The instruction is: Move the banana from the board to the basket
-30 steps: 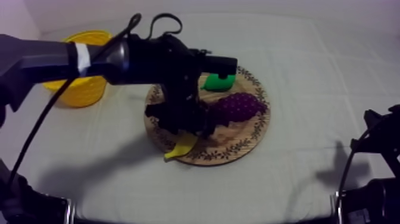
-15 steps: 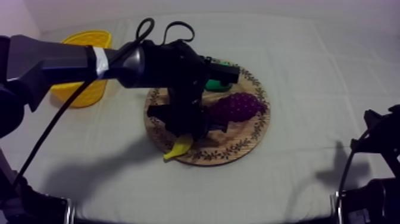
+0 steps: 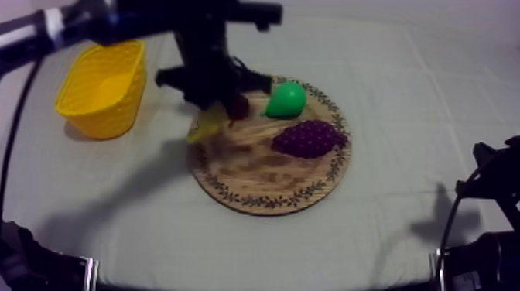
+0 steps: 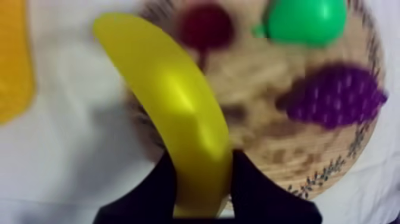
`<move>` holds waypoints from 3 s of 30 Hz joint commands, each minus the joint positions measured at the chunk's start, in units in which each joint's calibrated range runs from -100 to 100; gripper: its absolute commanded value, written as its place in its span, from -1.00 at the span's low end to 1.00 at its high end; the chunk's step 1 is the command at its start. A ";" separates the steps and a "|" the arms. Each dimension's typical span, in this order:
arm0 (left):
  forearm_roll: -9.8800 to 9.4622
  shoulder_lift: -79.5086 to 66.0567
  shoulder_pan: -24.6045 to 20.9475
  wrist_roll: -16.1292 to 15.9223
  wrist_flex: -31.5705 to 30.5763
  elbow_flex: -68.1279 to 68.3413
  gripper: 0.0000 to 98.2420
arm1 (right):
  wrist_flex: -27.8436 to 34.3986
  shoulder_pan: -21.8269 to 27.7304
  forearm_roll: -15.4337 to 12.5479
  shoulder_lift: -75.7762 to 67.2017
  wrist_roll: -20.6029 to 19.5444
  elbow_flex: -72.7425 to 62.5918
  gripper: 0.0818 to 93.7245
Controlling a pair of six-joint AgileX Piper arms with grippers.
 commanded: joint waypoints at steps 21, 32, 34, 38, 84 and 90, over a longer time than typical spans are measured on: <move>-5.43 -2.24 -26.35 -7.60 0.24 -4.62 -0.68 | -0.01 -0.01 0.01 -0.02 0.01 0.02 -0.99; -3.54 1.08 -28.85 -7.03 -11.34 8.21 -0.68 | -0.01 -0.01 0.01 -0.02 0.01 0.02 -0.99; -3.17 1.38 -28.72 -6.97 -12.58 9.29 -0.67 | -0.01 -0.01 0.01 -0.02 0.01 0.02 -0.99; -2.79 1.86 -27.92 -6.79 -14.07 10.24 -0.65 | -0.01 -0.01 0.01 -0.02 0.01 0.02 -0.99; 3.55 -20.86 -25.90 -14.86 -32.69 31.35 -0.99 | -0.01 -0.01 0.01 -0.02 0.01 0.02 -0.99; 4.26 -38.08 -23.73 -16.87 -43.64 46.98 -1.00 | -0.01 -0.01 0.01 -0.02 0.01 0.02 -0.99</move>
